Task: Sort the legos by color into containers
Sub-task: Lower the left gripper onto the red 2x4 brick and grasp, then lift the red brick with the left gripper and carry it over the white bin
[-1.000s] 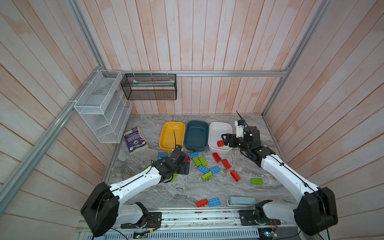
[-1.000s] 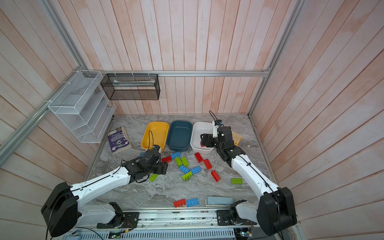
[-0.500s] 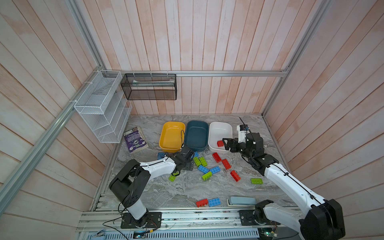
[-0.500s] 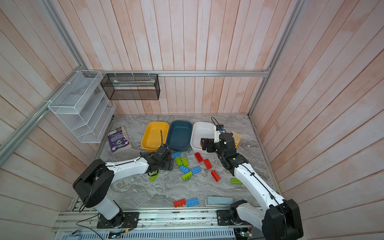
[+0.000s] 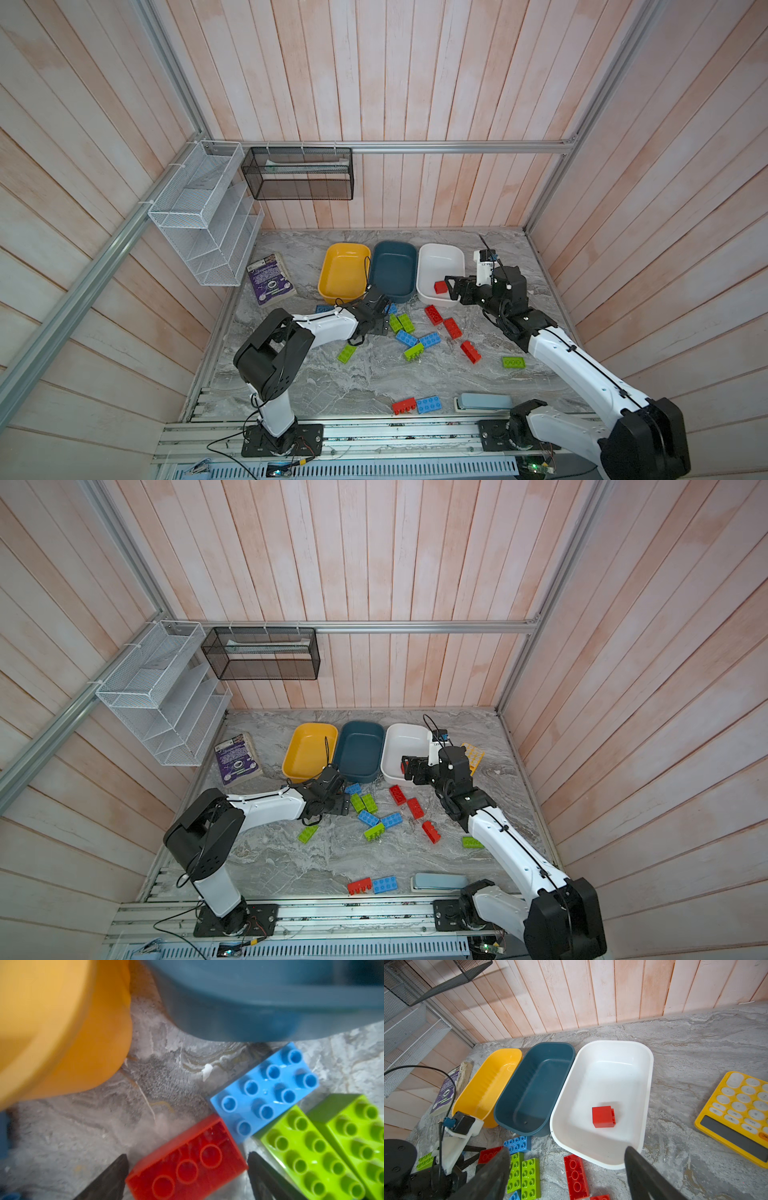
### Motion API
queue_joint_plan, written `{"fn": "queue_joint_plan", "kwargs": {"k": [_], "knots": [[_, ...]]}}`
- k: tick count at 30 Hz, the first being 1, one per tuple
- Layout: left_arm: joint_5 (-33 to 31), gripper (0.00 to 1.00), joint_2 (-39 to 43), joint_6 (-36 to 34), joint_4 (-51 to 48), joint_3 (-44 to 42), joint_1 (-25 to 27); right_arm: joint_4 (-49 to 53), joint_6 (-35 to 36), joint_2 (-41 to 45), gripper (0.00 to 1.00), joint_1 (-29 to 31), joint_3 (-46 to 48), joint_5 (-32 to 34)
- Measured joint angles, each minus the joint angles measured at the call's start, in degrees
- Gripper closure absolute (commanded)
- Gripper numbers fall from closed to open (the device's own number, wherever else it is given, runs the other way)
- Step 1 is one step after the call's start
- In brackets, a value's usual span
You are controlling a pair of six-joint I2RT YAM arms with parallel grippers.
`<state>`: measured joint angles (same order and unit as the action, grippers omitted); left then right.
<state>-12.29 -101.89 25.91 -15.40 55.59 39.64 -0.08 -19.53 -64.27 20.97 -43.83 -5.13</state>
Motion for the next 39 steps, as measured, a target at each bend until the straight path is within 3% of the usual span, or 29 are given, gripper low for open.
{"fn": "queue_joint_plan", "kwargs": {"k": [12, 23, 32, 39], "knots": [[0.7, 0.34, -0.7, -1.4, 1.3, 0.6, 0.0, -0.1, 0.0, 0.0, 0.18, 0.0, 0.2, -0.4], [1.3, 0.36, 0.6, -1.3, 1.2, 0.0, -0.1, 0.0, 0.0, 0.0, 0.18, 0.4, 0.2, -0.8], [2.7, 0.36, 11.9, -1.3, -2.4, -0.6, 1.6, 0.0, 0.0, 0.4, 0.18, 1.7, 0.6, -0.9], [5.5, 0.36, 13.3, -3.5, -5.9, 6.6, 1.9, 0.3, -0.5, 5.9, 0.18, 1.8, 3.8, 1.3]]}}
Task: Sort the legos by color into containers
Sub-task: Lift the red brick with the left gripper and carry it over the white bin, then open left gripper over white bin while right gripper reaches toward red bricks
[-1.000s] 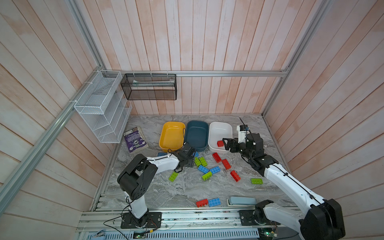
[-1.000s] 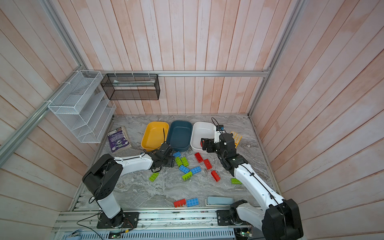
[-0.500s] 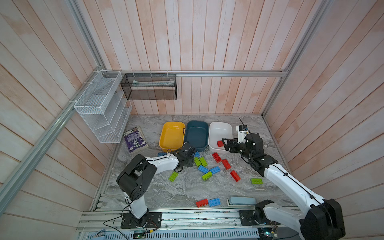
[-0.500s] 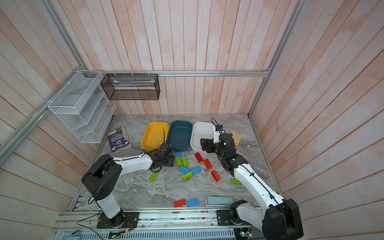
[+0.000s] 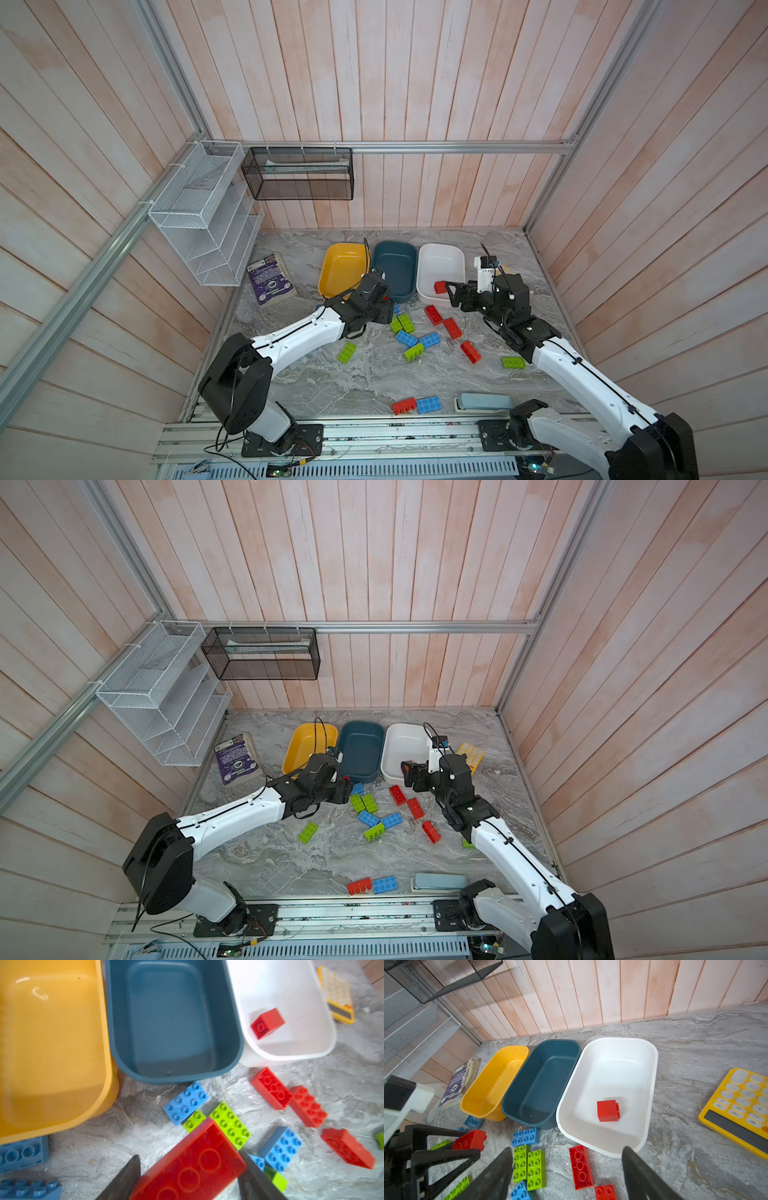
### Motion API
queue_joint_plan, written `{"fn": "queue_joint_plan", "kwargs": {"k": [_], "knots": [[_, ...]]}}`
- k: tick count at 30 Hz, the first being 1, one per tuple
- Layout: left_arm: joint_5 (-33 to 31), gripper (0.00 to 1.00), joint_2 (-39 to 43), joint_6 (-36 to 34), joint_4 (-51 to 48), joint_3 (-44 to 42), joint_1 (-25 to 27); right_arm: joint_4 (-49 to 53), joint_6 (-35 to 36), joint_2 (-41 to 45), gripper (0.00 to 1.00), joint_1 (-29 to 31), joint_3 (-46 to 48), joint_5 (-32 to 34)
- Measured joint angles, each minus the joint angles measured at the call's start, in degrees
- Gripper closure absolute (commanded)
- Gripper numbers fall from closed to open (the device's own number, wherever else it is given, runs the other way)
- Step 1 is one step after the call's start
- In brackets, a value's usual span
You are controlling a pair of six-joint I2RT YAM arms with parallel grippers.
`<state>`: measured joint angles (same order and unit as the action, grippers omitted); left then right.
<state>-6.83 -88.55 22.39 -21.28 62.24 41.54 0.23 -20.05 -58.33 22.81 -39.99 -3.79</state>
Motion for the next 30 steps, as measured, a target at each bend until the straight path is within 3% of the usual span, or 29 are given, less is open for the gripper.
{"fn": "queue_joint_plan", "kwargs": {"k": [4, 19, 26, 30], "knots": [[2.1, 0.37, -4.3, -1.5, -0.4, 8.7, 0.0, 0.4, -0.6, 3.8, 0.18, 0.0, 1.9, 1.4], [11.0, 0.37, -34.1, -3.8, -3.5, 43.4, 1.3, 6.6, -3.0, 15.9, 0.18, 0.0, 7.9, 2.4], [13.1, 0.35, -41.9, -3.7, -5.8, 51.9, 1.3, 8.4, -3.2, 16.8, 0.18, 0.0, 8.2, 2.3], [13.9, 0.24, -43.4, -3.7, -7.1, 54.2, 1.3, 8.9, -3.2, 16.8, 0.17, 0.0, 8.2, 2.2]]}}
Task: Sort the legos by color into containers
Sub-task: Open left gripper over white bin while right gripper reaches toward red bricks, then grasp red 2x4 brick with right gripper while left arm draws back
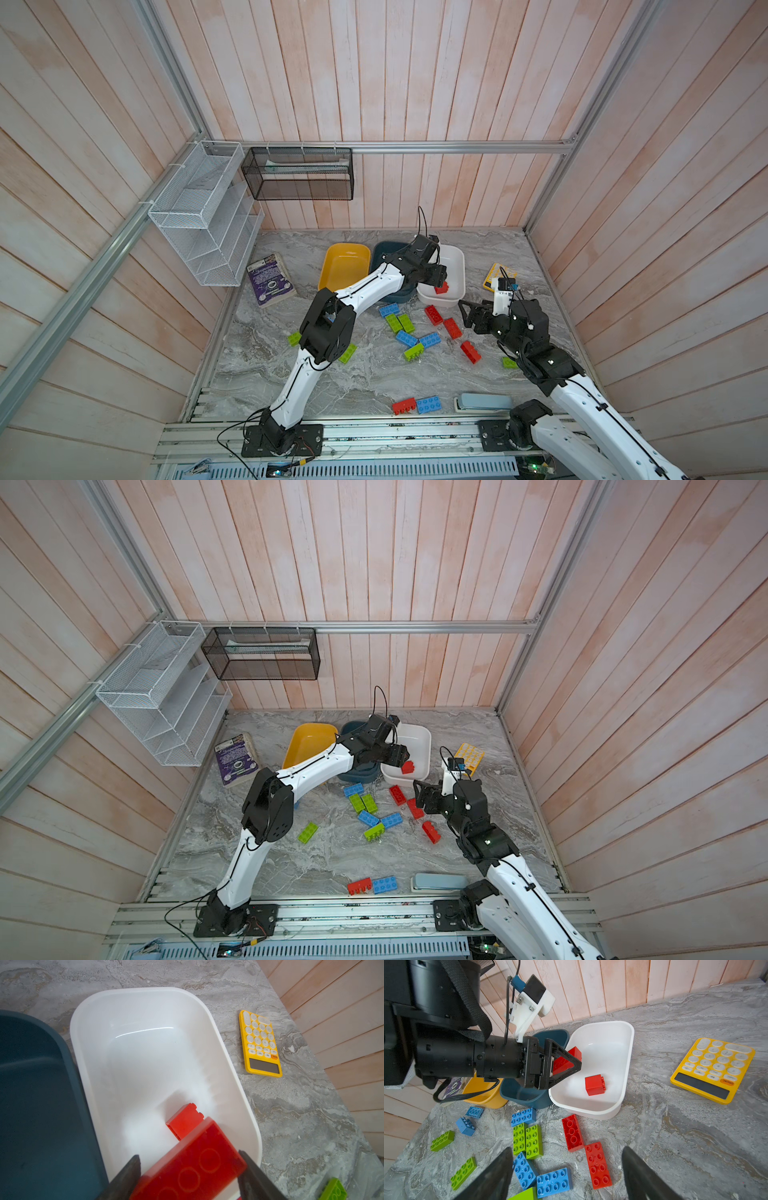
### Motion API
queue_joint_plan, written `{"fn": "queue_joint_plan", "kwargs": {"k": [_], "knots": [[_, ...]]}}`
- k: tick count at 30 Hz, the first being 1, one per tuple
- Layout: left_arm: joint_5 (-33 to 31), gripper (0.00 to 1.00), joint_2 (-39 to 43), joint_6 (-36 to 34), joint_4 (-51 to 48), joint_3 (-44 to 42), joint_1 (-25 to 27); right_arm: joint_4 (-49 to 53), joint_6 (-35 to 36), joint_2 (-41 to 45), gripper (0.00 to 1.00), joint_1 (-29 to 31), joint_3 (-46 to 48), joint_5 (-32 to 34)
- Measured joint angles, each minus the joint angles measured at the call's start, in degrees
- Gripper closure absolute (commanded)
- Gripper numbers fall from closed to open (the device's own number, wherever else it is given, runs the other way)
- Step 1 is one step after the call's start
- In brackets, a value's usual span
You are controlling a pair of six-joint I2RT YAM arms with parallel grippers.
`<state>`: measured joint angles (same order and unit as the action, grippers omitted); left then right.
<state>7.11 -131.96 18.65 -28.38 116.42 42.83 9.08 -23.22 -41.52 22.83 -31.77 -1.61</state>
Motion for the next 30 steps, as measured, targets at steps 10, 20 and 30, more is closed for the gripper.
{"fn": "queue_joint_plan", "kwargs": {"k": [10, 20, 30], "knots": [[0.0, 0.04, 0.0, 0.2, -1.3, 3.3, 0.0, 0.8, 0.1, -1.1, 0.17, 0.0, 0.0, -1.5], [-1.4, 0.03, 18.5, 0.4, 3.5, -18.1, -0.1, 2.1, 0.5, -10.0, 0.2, 2.3, -0.1, -4.0], [-4.9, 0.04, 46.4, 3.3, 14.3, -49.7, -0.1, -0.1, 0.5, -24.8, 0.19, 8.3, -1.9, -3.1]]}}
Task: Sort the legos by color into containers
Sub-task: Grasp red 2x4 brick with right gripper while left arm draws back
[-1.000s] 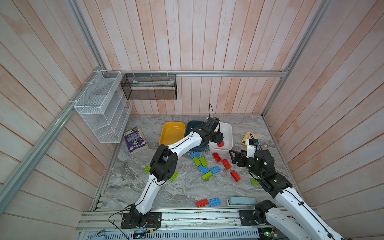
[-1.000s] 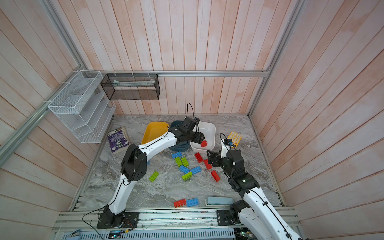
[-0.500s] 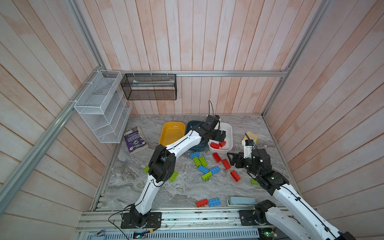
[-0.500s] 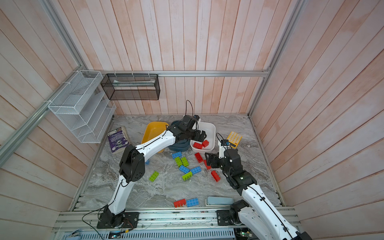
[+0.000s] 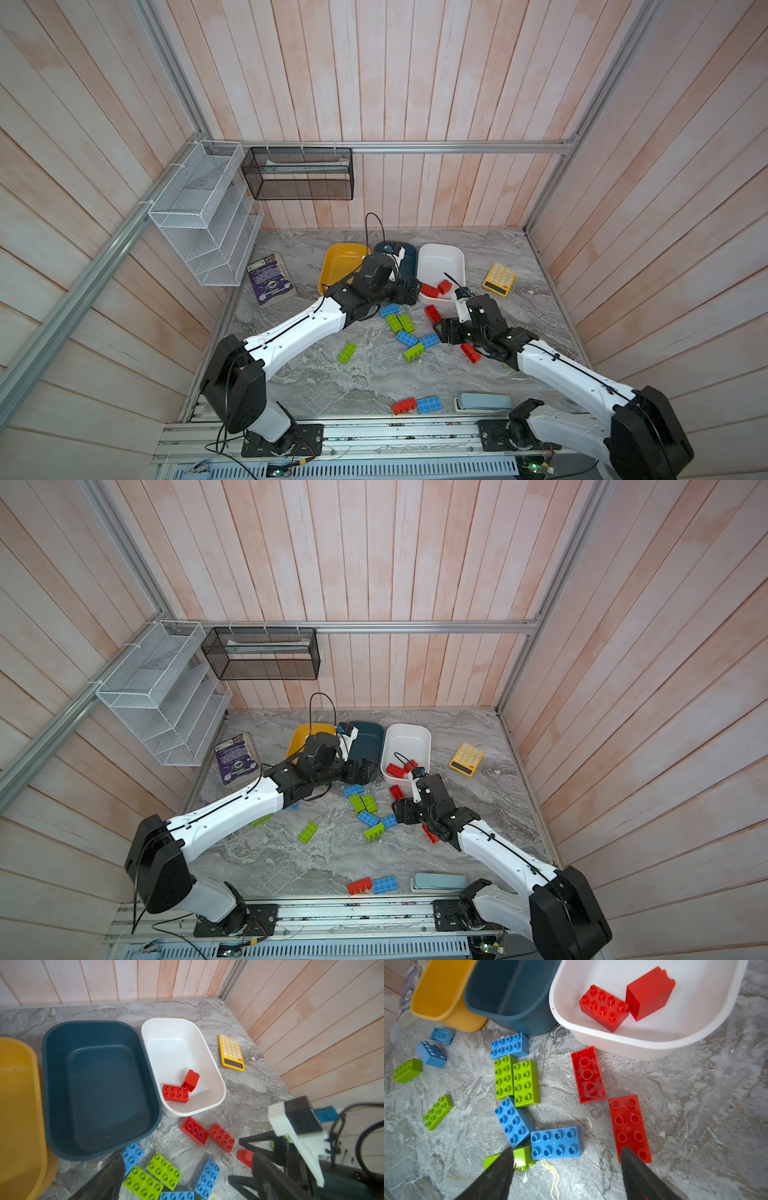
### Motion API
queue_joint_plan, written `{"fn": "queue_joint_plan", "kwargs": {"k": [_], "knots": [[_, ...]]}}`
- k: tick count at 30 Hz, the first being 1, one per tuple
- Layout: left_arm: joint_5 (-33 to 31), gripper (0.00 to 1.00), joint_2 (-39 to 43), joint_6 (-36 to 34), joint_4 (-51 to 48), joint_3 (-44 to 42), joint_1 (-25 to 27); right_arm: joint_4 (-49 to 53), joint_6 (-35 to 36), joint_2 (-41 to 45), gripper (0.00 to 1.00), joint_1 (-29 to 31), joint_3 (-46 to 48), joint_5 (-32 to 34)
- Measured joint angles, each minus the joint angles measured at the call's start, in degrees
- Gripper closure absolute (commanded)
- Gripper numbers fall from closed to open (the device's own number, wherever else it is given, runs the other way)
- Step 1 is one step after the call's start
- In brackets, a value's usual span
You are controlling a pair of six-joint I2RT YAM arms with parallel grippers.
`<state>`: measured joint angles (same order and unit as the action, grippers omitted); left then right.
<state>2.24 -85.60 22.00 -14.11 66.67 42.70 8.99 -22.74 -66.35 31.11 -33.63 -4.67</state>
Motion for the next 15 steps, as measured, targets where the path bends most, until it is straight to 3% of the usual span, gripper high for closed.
{"fn": "queue_joint_plan", "kwargs": {"k": [7, 15], "knots": [[-3.0, 0.04, 12.9, 3.5, 1.4, -16.4, 0.0, -3.5, 0.2, -7.9, 0.18, 0.2, -2.7, 1.7], [-4.6, 0.05, 19.8, 6.1, 1.2, -23.7, 0.0, -6.2, 1.8, -16.0, 0.25, 0.2, -6.5, 4.5]]}}
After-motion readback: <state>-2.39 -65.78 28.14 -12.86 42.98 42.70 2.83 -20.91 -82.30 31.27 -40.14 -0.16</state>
